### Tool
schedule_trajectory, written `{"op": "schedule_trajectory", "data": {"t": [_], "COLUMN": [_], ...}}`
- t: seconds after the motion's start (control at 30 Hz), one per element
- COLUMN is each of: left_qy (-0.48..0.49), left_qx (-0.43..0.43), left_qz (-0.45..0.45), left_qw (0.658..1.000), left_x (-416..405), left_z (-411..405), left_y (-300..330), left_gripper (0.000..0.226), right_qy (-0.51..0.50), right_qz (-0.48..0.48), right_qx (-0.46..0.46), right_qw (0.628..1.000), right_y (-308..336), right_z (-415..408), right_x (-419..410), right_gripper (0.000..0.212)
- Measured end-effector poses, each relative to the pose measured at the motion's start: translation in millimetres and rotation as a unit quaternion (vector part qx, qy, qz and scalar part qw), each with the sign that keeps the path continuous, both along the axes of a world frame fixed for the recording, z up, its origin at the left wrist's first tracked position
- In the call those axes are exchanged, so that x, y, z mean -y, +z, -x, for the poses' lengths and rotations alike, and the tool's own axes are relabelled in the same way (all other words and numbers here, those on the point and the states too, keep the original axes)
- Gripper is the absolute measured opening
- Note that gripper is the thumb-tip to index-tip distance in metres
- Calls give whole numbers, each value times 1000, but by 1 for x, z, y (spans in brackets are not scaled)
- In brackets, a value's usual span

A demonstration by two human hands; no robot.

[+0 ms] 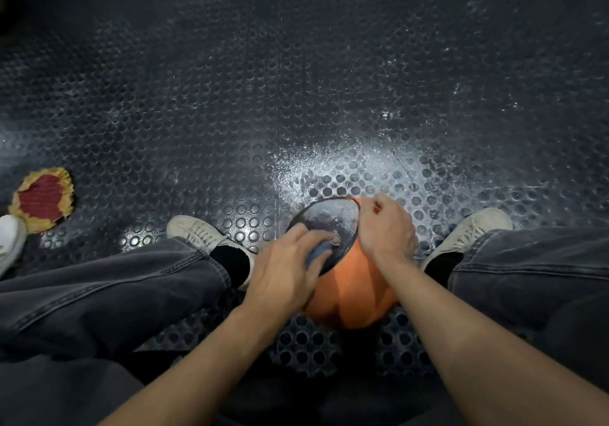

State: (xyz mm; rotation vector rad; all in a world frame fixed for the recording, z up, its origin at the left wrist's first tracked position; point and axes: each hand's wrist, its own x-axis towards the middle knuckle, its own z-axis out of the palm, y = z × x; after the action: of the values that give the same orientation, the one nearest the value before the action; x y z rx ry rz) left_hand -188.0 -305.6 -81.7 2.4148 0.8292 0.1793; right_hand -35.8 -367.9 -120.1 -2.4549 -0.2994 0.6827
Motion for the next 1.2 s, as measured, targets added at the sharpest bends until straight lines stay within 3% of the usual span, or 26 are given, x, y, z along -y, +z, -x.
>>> {"op": "schedule_trajectory", "data": {"t": [0.17,0.27,0.33,0.5,0.67,0.83,1.0,1.13,1.2], "left_qy": [116,21,-7,120,-27,126,-25,131,107], "left_qx": [-79,-25,-38,-71,-6,-40,-9,-44,-23], "left_qz": [22,7,8,47,67,67,88,62,68], "left_qw": [990,999,999,989,997,989,996,988,992], "left_x": [-39,-18,-20,-35,3,-30,-1,-26,-18], "left_z": [-12,-6,2,-8,9,-3,11,3,6], "left_y": [-17,-8,-9,-21,1,-21,-4,-22,-16], "left_gripper": [17,22,22,16,18,15,18,12,13], "right_qy": [8,3,35,114,74,66,38,28,16], "right_qz": [-8,7,27,-1,13,0,18,13,23], "right_qx": [8,6,3,5,-27,-26,-34,-54,-44], "right_qw": [1000,1000,999,993,997,998,999,998,999], "right_y": [4,6,11,3,-9,-8,0,2,2], "right_z": [17,14,8,8,-5,4,-4,17,20], "right_x": [7,9,7,-6,6,6,13,-2,-2], "right_gripper": [22,27,22,15,43,35,38,38,34]}}
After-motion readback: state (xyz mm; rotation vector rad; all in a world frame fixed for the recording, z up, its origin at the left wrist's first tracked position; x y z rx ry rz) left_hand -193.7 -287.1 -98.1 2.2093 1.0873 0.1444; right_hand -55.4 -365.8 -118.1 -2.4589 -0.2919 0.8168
